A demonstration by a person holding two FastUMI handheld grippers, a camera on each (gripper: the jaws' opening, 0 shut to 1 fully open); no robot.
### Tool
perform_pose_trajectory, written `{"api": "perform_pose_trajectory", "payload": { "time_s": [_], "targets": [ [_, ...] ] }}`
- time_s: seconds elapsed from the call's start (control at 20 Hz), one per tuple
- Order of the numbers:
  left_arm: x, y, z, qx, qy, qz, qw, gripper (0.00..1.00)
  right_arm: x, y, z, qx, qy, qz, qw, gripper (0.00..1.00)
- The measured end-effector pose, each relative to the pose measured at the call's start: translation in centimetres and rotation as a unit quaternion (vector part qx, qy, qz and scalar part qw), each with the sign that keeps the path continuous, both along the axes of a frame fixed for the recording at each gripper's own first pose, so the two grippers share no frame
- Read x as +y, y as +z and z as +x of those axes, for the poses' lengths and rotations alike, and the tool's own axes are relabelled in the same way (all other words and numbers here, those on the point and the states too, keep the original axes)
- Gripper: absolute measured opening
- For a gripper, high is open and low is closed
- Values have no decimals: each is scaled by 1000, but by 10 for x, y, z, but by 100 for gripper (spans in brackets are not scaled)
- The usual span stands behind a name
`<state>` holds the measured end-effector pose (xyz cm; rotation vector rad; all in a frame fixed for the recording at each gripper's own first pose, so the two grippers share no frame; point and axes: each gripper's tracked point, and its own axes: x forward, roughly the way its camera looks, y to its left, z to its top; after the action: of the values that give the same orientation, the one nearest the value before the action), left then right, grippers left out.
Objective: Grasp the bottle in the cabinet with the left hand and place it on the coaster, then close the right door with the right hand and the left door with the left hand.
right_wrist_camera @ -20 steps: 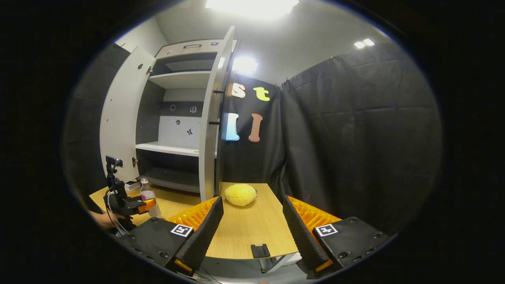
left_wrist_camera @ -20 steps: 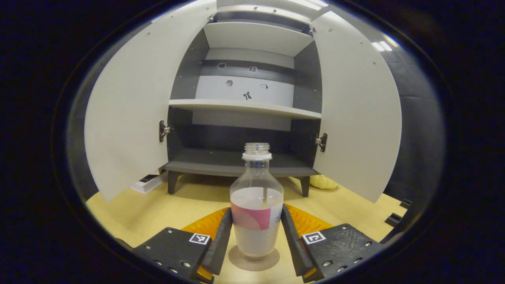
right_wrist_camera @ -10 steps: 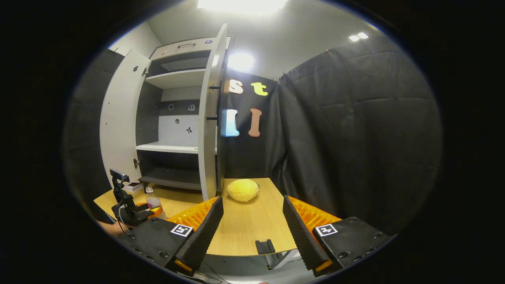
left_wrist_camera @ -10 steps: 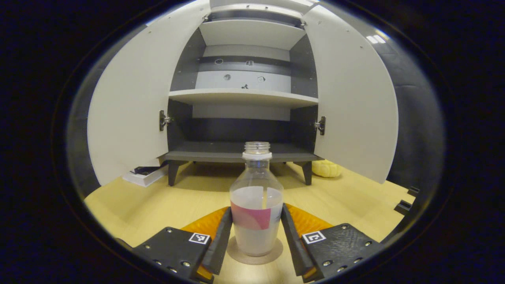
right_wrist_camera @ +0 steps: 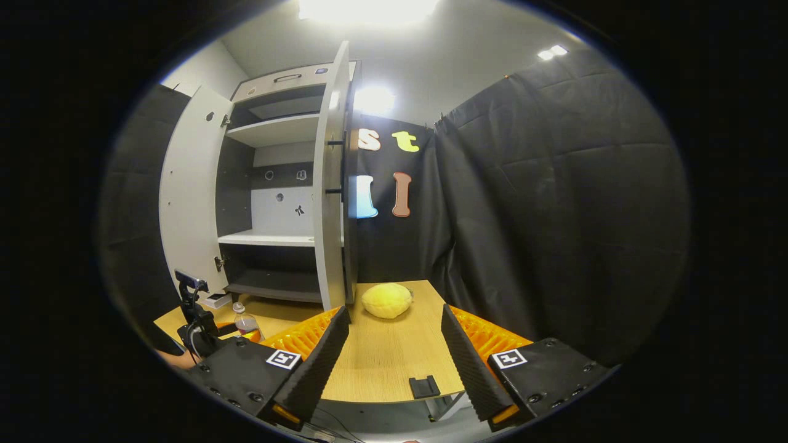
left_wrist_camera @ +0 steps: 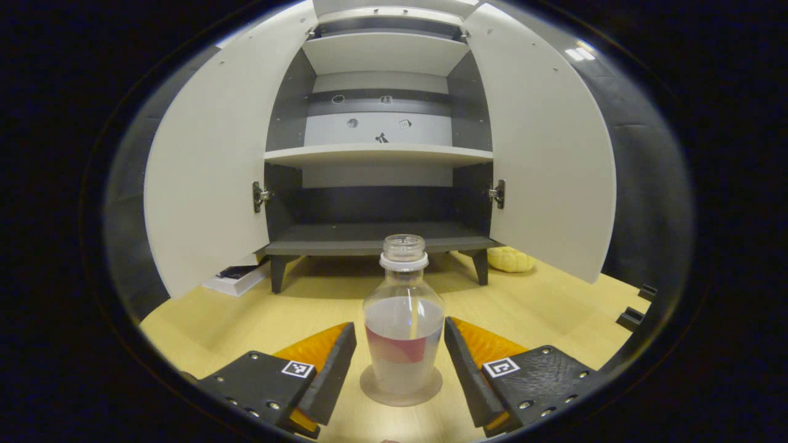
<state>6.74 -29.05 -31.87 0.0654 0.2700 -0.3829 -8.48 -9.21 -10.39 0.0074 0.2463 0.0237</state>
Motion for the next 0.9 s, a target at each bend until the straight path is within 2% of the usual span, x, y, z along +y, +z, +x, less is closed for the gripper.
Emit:
{"api": "perform_pose_trajectory", "payload": {
  "time_s": [0.2,0.45,0.5,0.6,0.75,0.9],
  "targets": [
    [7,31,-5,-8,10,-9,1000,84,4,15,8,-17,6,12,1000,94],
    [18,100,-30,-39,18,-14,999,84,8,44,29,-49,16,36,998,96],
    [22,116,-34,-46,21,-13,999,87,8,49,35,-50,18,39,998,97],
    [34,143,-43,-56,33,-8,998,84,8,56,45,-50,24,40,998,99],
    [50,185,-59,-65,42,-32,997,83,7,68,64,-57,28,41,997,96],
    [74,224,-70,-76,51,-33,995,84,6,81,87,-59,33,44,997,96]
  ]
}}
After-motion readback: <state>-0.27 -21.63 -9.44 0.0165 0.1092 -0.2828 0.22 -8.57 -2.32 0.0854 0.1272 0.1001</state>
